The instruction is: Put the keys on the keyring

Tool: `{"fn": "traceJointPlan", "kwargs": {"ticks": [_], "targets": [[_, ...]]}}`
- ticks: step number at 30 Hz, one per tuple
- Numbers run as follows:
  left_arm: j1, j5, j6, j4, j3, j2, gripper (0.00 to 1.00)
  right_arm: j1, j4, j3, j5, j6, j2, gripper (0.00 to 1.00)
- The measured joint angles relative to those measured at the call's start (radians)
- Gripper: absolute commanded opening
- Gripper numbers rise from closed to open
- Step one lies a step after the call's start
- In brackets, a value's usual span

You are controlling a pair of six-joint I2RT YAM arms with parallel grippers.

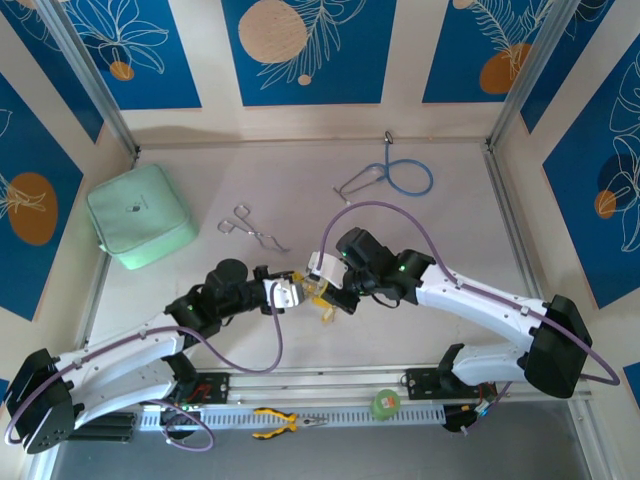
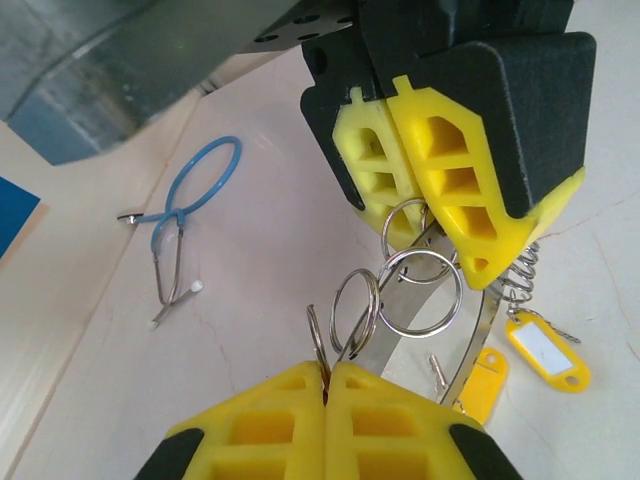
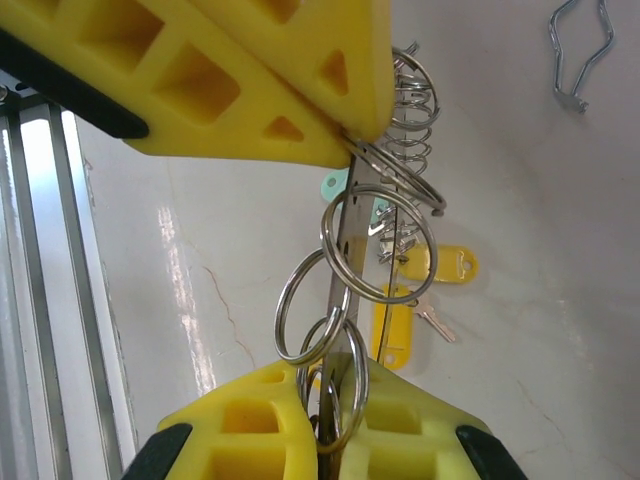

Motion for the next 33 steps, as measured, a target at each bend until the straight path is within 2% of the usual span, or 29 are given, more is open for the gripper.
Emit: {"fn": "traceJointPlan", "kwargs": {"ticks": [8,15,21,24,25,26,27,30,33], "targets": [[0.0,-0.013,-0.053,0.067,-0.032,-0.022,0.0,0.002,0.042,-0.024,0.026,-0.002,-0.023,0.0],[0.0,-0.032,-0.241,0.256,-0.127,-0.026,0.0,0.002,0.12,-0.081,0.048,-0.01,-0.051,0.0],[0.0,-0.042,-0.371,0.326,-0.156,-0.027,0.0,0.006,0.149,-0.092,0.082,-0.036,-0.065,0.0],[0.0,-0.043,-0.393,0.34,-0.159,-0.027,0.0,0.007,0.154,-0.092,0.085,-0.045,-0.069,0.11],[0.0,-0.043,-0.393,0.343,-0.159,-0.027,0.0,0.008,0.156,-0.092,0.085,-0.047,-0.069,0.2],[0.0,-0.042,-0.393,0.344,-0.159,-0.027,0.0,0.01,0.16,-0.093,0.084,-0.049,-0.069,0.33],[0.0,-0.043,-0.392,0.344,-0.16,-0.026,0.0,0.01,0.167,-0.095,0.079,-0.052,-0.071,0.41],[0.0,-0.042,-0.371,0.346,-0.167,-0.013,0.0,0.01,0.184,-0.105,0.05,-0.06,-0.084,0.47],[0.0,-0.041,-0.326,0.353,-0.178,0.014,0.0,-0.018,0.191,-0.117,-0.002,-0.062,-0.111,0.47]]}}
